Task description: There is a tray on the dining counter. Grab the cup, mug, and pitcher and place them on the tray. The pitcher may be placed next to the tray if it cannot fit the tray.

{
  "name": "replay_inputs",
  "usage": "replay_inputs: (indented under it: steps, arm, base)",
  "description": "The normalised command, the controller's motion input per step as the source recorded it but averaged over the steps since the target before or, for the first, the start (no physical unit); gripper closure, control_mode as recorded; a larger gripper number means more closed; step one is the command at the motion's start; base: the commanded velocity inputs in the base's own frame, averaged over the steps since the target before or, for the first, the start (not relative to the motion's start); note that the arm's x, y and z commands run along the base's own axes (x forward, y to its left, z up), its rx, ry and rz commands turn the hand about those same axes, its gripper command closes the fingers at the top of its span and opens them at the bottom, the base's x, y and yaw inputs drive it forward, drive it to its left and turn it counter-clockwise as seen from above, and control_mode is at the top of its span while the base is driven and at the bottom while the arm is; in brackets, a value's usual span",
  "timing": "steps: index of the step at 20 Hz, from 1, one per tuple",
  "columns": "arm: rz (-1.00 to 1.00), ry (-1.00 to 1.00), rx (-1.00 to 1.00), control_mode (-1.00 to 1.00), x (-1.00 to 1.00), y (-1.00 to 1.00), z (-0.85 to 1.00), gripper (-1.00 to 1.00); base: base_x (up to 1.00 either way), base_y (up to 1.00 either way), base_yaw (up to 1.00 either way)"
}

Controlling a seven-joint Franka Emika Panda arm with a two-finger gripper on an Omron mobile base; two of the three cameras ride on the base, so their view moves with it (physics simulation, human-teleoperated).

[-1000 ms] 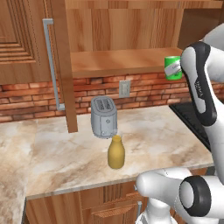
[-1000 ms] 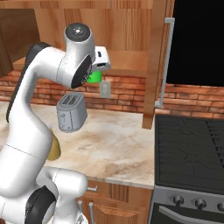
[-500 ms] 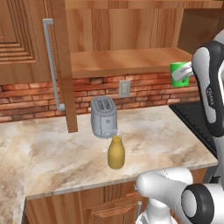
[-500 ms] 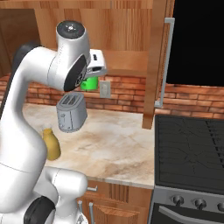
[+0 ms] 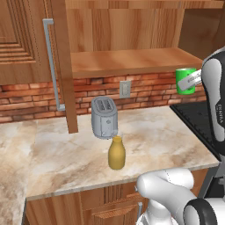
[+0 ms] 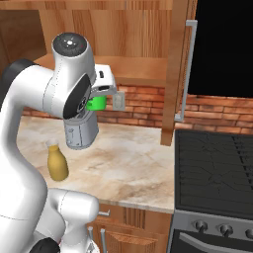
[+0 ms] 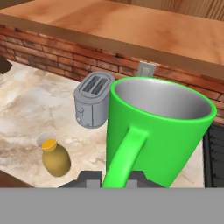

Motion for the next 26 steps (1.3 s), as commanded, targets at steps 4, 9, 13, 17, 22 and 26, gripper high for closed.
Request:
replay_inputs:
  steps: [4,9,13,17,22,26]
  arm:
    - [0.00,0.00,0.00,-1.00,-0.23,0.14,0.00,1.00]
    - [0.00,0.00,0.00,-1.00,-0.29,0.15,0.00,1.00]
    - [0.00,0.00,0.00,-1.00,-0.27,0.13,0.00,1.00]
    - [0.00,0.00,0.00,-1.00,-0.25,0.07,0.00,1.00]
    - [0.00,0.00,0.00,1.00,-0.19,0.05,-0.01,1.00]
    - [0.00,0.00,0.00,1.00,0.00,0.00,0.00,1.00]
  base:
    - [0.00,0.00,0.00]
    - [0.00,0.00,0.00]
    - [0.00,0.00,0.00]
    - [0.00,0.00,0.00]
    - [-0.09,0.00,0.00]
    - [-0.66,0.00,0.00]
